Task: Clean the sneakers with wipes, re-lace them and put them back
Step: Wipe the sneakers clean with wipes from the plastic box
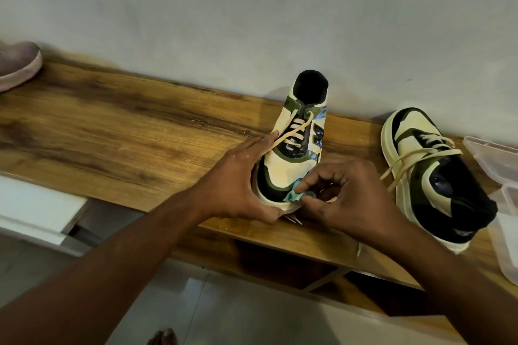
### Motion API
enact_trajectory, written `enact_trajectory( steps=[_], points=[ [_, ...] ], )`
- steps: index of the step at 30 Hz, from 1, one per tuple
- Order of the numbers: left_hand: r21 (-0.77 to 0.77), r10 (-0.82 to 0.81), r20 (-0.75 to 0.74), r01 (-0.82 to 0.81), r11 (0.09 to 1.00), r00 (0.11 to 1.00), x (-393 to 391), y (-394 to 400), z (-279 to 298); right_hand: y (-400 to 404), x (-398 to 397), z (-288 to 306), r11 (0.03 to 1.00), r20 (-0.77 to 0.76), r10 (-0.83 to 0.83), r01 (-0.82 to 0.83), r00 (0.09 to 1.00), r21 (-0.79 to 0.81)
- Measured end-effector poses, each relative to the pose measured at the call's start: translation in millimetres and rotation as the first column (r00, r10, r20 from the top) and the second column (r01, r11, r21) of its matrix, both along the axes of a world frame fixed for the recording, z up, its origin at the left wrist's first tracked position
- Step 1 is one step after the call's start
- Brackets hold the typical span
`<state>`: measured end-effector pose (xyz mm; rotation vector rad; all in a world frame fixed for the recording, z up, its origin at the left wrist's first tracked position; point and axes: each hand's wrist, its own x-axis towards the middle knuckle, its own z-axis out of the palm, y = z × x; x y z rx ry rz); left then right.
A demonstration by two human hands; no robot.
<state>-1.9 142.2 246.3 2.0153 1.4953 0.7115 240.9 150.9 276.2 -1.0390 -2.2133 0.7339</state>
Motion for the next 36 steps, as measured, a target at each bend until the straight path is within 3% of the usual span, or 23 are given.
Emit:
enact_trajectory(
  steps=[3,5,7,11,15,18,21,25,33,36],
  points=[
    [-0.004,0.044,-0.020,-0.044,0.999,0.999,0,-4,2,-5,-5,-3,0.999,-0.056,-0.035,0.033,0.998,-0.028],
    [0.050,0.167,-0.062,-0.164,0.985,0.984,8,-13,2,0,-2,-5,0.997,-0.050,-0.071,0.070,0.996,-0.025],
    [0.120,0.281,-0.033,-0.276,0.954,0.959,18,-24,-1,8,2,-7,0.987,-0.046,-0.158,0.158,0.986,-0.008],
    [0.173,0.340,0.009,-0.337,0.926,0.940,31,-32,-6,18,4,-10,0.944,-0.111,-0.328,0.323,0.938,-0.060],
    [0.204,0.378,0.003,-0.371,0.906,0.926,38,-33,-6,-4,-20,-13,0.978,-0.128,-0.198,0.205,0.972,0.045],
    [0.174,0.368,-0.004,-0.361,0.916,0.930,38,-33,-5,-14,-31,-15,0.983,-0.032,-0.080,0.084,0.996,0.161],
    [0.177,0.371,-0.033,-0.360,0.916,0.928,35,-31,-3,6,-18,-11,0.971,0.009,-0.188,0.184,0.982,0.150],
    [0.174,0.398,-0.033,-0.387,0.906,0.917,38,-30,1,21,-1,-13,0.942,-0.054,-0.331,0.333,0.942,0.037],
    [0.120,0.335,0.010,-0.334,0.935,0.942,28,-26,1,-24,-36,-20,0.973,-0.032,-0.099,0.103,0.995,0.208],
    [0.132,0.306,-0.021,-0.301,0.945,0.952,23,-22,2,-3,-22,-20,0.958,-0.015,-0.199,0.197,0.980,0.208]
  ],
)
